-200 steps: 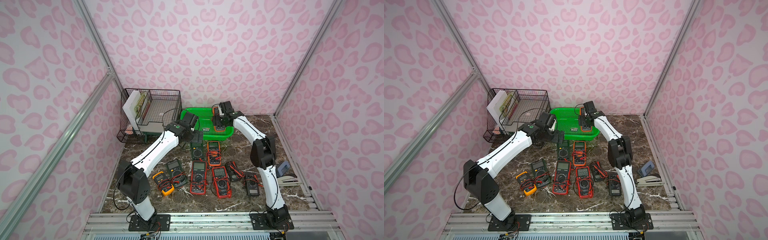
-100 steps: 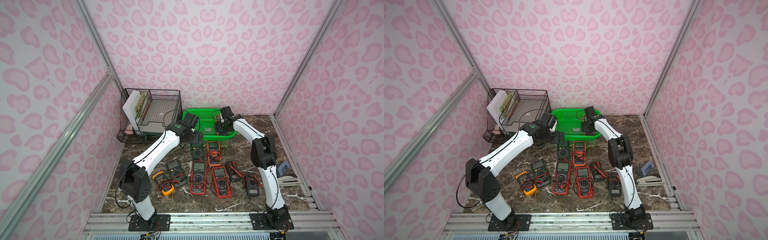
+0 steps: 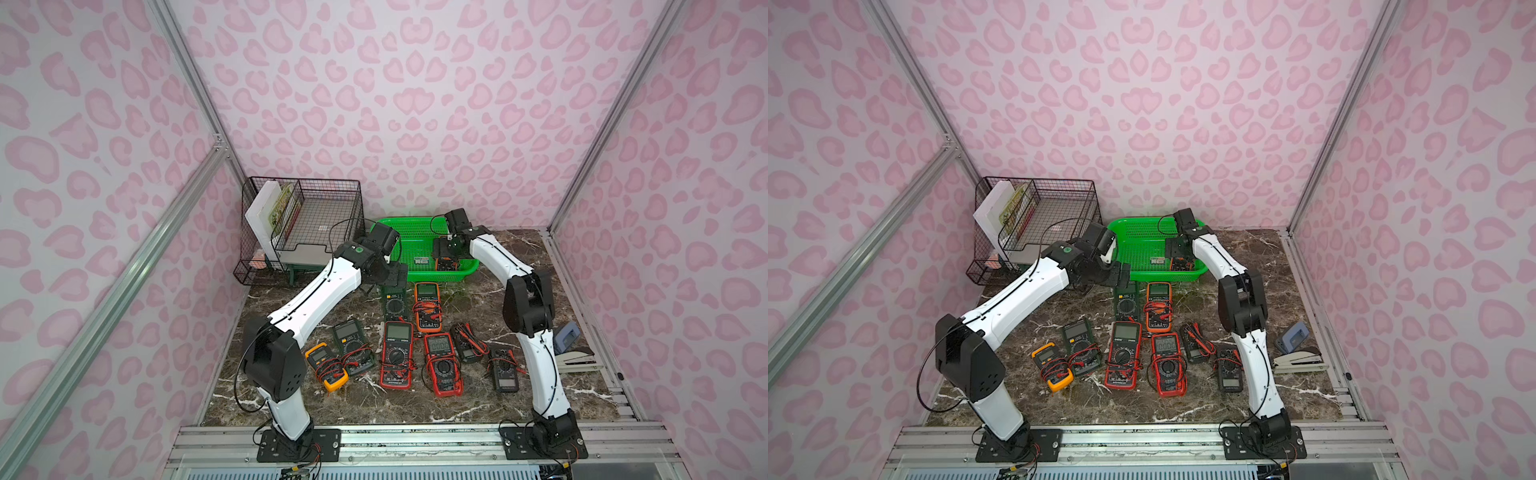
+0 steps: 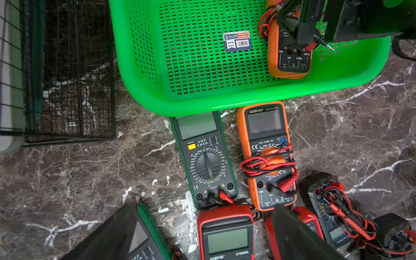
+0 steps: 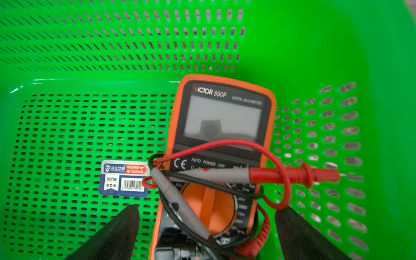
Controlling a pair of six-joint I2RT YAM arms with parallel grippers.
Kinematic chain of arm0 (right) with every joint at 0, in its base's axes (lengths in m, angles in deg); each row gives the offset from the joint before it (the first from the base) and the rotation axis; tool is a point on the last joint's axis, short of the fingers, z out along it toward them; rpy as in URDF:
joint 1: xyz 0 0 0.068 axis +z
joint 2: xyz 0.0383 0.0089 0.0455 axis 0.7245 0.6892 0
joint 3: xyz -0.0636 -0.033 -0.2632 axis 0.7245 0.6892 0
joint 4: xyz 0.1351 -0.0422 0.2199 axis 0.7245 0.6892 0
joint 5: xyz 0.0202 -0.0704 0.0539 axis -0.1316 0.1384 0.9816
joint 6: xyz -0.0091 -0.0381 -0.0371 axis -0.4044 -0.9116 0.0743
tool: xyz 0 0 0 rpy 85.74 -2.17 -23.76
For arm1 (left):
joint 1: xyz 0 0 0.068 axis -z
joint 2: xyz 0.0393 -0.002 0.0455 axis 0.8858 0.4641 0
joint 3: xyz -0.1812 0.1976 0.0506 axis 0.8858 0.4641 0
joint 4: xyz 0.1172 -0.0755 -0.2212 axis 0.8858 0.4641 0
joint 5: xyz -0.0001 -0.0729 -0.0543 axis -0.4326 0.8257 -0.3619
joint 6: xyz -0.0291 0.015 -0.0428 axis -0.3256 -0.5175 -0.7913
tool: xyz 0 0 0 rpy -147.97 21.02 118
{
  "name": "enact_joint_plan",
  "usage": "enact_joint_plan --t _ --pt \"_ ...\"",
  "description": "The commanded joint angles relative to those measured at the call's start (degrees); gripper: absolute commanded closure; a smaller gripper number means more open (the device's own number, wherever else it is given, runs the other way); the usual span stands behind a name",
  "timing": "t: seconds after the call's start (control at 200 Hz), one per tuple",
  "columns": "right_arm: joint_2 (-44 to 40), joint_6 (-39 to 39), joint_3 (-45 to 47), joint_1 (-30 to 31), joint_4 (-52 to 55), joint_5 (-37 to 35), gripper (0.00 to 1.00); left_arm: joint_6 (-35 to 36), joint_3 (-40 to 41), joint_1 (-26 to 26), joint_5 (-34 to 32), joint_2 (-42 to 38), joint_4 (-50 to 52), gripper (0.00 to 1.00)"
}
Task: Put the multimeter into the basket
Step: Place the multimeter in the basket.
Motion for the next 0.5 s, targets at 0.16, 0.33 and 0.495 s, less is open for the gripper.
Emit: enact_joint_plan --t 0.16,0.33,0.495 --pt "-3.5 1.9 -0.4 0.4 0.2 1.0 0.01 0.5 -0.5 0.0 -0.3 -0.2 1.6 0.02" --pt "-5.7 1.7 -0.4 1.0 0.9 1.6 0.01 -1.9 -0.8 -0.1 -3.1 -0.1 4.2 0.01" --pt "-9.1 1.7 1.6 2.0 1.3 1.4 0.01 -2.4 1.4 0.0 -2.9 -1.4 5.9 0.01"
